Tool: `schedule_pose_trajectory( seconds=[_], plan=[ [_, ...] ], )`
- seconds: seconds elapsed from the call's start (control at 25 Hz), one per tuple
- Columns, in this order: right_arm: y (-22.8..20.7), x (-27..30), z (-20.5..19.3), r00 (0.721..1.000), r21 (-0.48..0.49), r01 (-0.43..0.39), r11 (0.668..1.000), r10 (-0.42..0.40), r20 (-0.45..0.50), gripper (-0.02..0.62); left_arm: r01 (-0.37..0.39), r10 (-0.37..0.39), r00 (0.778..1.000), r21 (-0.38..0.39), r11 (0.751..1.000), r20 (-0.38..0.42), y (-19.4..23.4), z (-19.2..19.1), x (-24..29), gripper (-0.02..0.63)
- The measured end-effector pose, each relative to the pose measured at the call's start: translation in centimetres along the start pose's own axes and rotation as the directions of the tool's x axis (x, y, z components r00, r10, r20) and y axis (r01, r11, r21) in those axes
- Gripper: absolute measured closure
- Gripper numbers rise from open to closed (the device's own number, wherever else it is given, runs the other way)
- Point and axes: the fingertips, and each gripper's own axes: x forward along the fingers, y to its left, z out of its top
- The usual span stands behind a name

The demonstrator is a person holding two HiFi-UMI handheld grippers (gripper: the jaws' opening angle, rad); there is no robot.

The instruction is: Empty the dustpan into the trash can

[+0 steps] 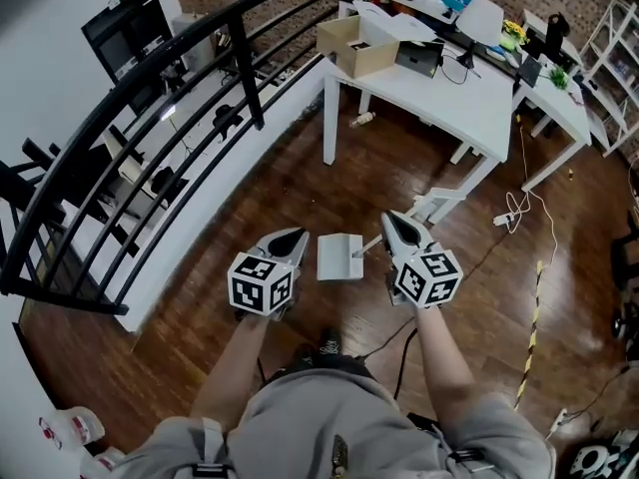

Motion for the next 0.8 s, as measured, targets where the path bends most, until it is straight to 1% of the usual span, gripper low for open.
schedule_pose_trajectory(
  seconds=[0.16,0.32,0.56,0.8],
  plan=[
    [4.0,-0.1,3.5,0.996,-0.047,-0.075,0.996,0.077,0.047,0.595,0.003,-0.004,0.999,0.023,1.0,0.039,-0.6,1.8,-2.4,0.603],
    [6.9,-0.4,5.4,0.99,-0.09,-0.126,0.988,0.131,0.052,0.595,0.008,-0.01,0.998,0.031,0.999,0.068,-1.1,3.0,-4.4,0.603],
    [8.6,-1.0,6.5,0.987,-0.112,-0.145,0.983,0.151,0.051,0.595,0.016,-0.021,0.995,0.044,0.999,0.1,-1.8,4.4,-5.8,0.603],
    [9.5,-1.1,6.7,0.985,-0.12,-0.155,0.981,0.162,0.052,0.595,0.019,-0.024,0.994,0.048,0.999,0.103,-1.8,4.6,-6.2,0.603]
  ],
)
